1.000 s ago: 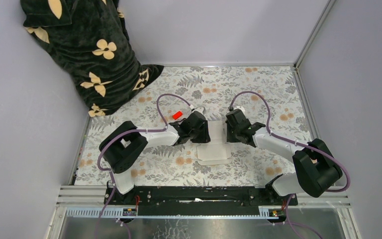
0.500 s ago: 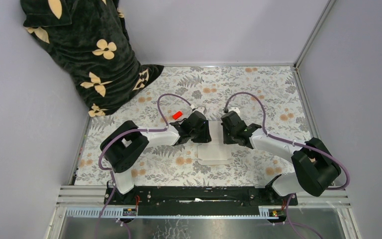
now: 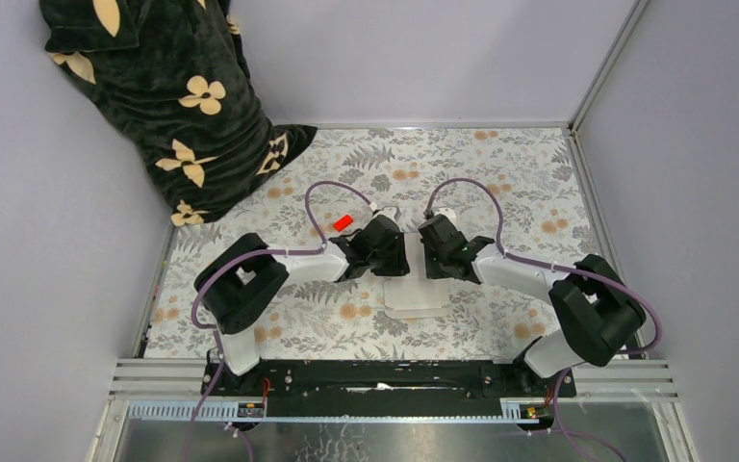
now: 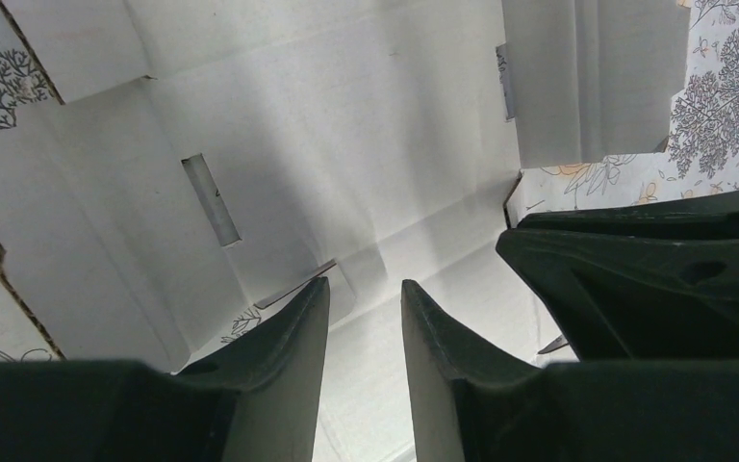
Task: Fold the paper box
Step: Fold the paper box at the center of the board.
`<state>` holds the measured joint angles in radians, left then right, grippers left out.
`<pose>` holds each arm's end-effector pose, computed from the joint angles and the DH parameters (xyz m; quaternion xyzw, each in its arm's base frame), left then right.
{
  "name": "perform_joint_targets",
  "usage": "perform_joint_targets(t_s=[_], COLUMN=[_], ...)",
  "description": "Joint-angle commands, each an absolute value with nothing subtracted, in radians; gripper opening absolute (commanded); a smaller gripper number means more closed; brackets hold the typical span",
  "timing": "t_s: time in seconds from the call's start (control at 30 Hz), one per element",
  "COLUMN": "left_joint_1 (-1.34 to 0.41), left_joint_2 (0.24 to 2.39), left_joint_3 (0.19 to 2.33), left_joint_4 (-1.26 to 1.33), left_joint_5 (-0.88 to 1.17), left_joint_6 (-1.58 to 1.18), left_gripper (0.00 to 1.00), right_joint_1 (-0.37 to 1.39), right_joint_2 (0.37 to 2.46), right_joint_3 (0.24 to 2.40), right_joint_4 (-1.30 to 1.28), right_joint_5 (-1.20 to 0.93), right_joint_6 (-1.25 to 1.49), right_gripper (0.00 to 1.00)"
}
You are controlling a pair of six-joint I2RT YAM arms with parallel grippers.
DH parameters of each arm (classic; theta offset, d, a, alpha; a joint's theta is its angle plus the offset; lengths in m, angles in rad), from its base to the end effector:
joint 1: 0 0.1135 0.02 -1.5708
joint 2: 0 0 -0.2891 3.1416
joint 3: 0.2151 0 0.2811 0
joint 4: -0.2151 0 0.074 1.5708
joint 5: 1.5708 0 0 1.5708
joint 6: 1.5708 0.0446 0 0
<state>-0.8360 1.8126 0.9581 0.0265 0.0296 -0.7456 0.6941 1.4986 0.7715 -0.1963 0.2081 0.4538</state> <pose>0.2638 -0.2940 0.1391 0.0475 0.9305 -0.2677 0.2454 0.2481 0.1945 0.1703 -0.0802 0.9401 0.0891 0.3191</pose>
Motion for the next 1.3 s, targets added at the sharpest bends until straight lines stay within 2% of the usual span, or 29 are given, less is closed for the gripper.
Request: perform_joint_targets(t_s=[0.0,1.27], left_joint_1=[-0.855,-0.856], left_joint_2=[1.907,1.933], left_joint_3=[0.905,0.945], left_joint_4=[-0.144,-0.183], left_joint_5=[0.041,0.057], left_joint_6=[-0.719,-0.69], left_gripper=[0.41,0.41], right_joint_1=[0.705,0.711], right_joint_2=[1.531,1.789], right_joint_3=[0.809,0.923], right_joint_4=[-0.181,-0.324], right_joint_5=[0.217,0.189], right_joint_6=[0.473,0.473], right_gripper=[0.21,0.27])
